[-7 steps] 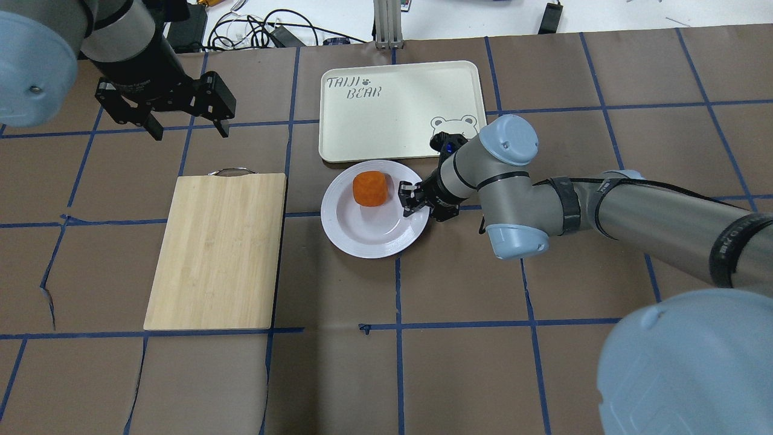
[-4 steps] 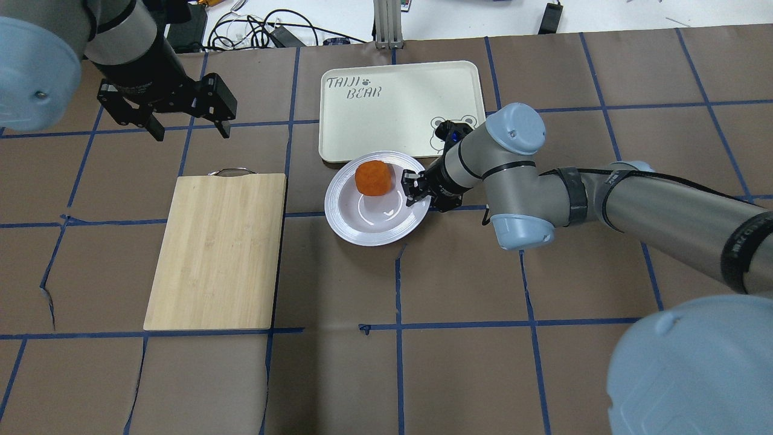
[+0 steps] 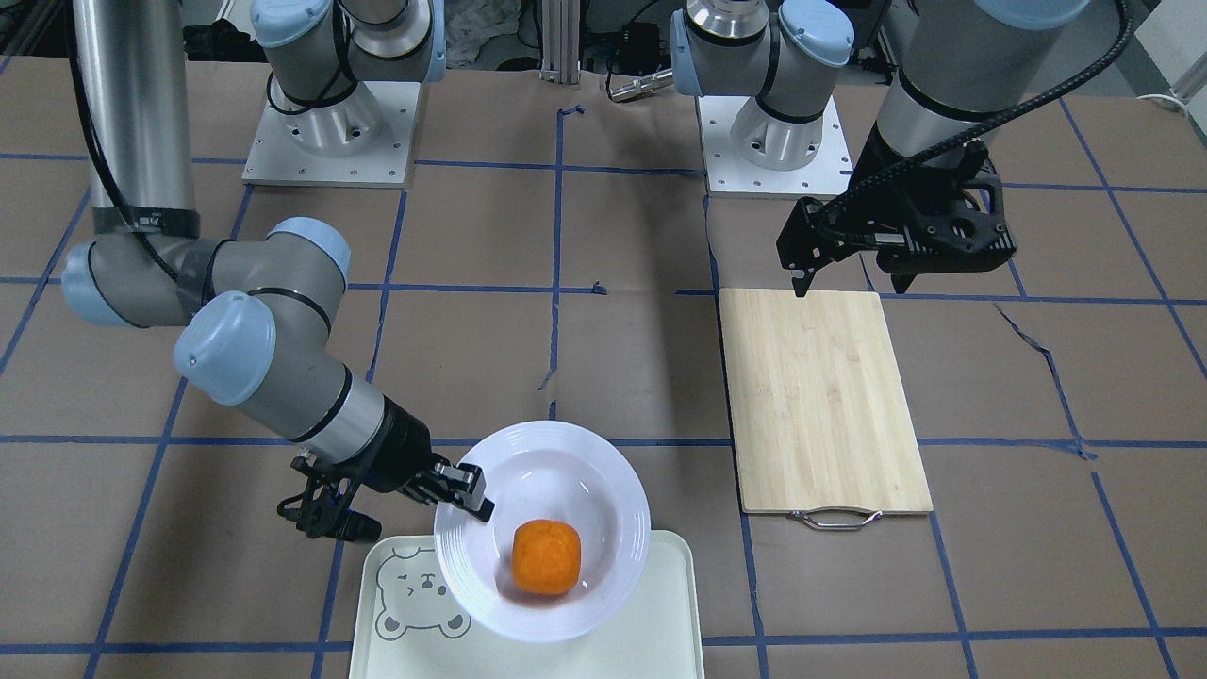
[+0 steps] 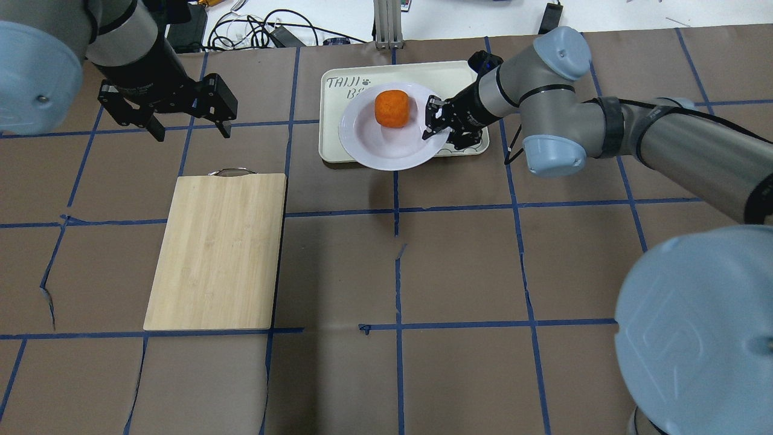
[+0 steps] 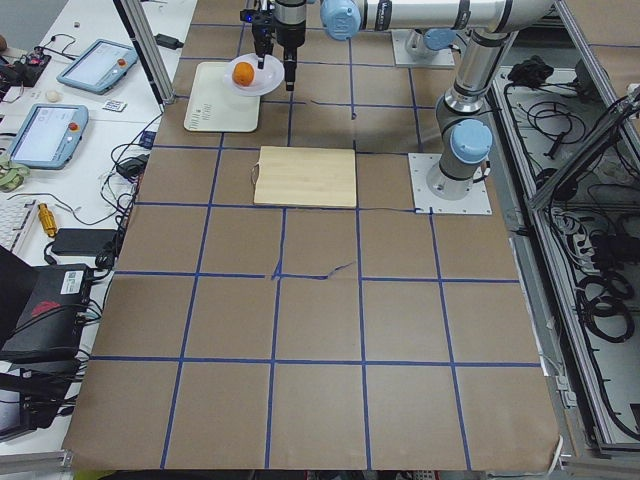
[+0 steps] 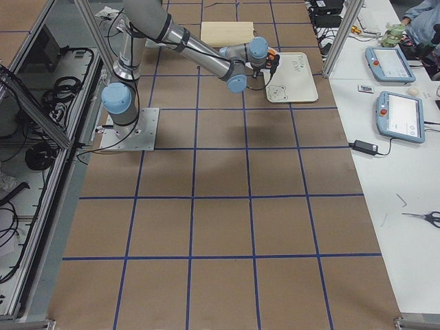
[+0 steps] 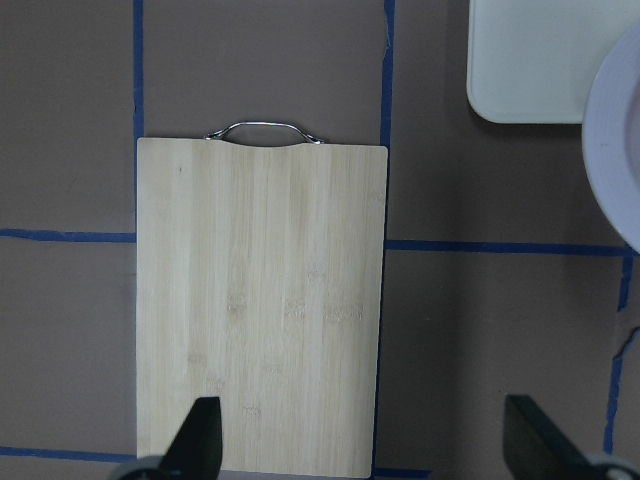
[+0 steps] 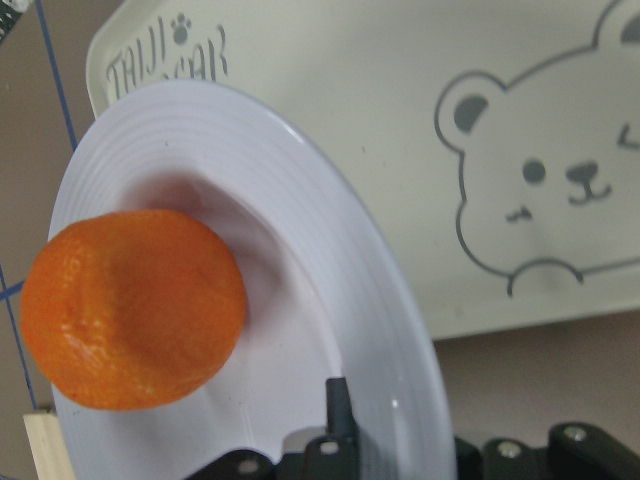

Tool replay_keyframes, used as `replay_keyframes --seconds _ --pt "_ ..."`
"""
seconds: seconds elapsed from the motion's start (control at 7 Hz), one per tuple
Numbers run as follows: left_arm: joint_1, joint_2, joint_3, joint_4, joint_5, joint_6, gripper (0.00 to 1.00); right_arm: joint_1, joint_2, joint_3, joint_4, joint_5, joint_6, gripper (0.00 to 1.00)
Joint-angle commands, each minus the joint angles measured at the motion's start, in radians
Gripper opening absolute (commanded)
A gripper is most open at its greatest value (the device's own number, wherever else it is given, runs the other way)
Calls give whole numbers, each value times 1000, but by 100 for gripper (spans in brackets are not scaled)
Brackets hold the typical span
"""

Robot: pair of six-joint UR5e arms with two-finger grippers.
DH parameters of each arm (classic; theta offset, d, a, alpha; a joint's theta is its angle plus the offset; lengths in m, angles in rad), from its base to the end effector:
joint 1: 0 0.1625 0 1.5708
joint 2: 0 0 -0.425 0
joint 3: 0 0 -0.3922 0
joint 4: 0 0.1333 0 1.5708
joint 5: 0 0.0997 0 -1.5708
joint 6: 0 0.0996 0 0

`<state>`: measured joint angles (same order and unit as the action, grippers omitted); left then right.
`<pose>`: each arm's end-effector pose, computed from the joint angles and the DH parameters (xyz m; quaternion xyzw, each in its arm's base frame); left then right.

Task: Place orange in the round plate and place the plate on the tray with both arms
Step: 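Slide the plate with the right gripper onto the bear tray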

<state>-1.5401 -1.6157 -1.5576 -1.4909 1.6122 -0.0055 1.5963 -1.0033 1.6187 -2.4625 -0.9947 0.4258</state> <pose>-0.1133 -0.5192 0.4800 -0.0186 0.9993 -0.0238 0.0210 0.2045 -0.6624 0.2413 0.1505 0.9385 -0.0657 0.3038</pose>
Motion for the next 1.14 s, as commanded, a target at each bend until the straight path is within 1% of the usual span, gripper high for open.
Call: replay_keyframes --seconds 0.0,0.14,0.29,0.43,0.57,0.71,0.86,1.0 --pt "0 0 -1 0 0 -1 100 -1 197 -243 3 -21 -1 8" --pt "0 0 -1 0 0 -2 100 1 230 -252 2 -21 -7 8" --pt "0 0 -1 -2 0 -1 100 1 230 -253 2 -42 -7 9" --pt "0 0 -1 0 0 -1 100 1 245 -250 2 -76 -7 13" --pt "0 0 -1 -2 0 -1 100 1 244 -249 2 -76 4 33" --pt "0 2 -10 0 0 -1 100 -1 238 -253 0 -76 2 68" --pt "-2 5 -15 1 0 -1 100 -6 227 -260 2 -84 -8 87" --pt "-2 7 -16 0 0 -1 100 -7 198 -261 4 -155 -24 93"
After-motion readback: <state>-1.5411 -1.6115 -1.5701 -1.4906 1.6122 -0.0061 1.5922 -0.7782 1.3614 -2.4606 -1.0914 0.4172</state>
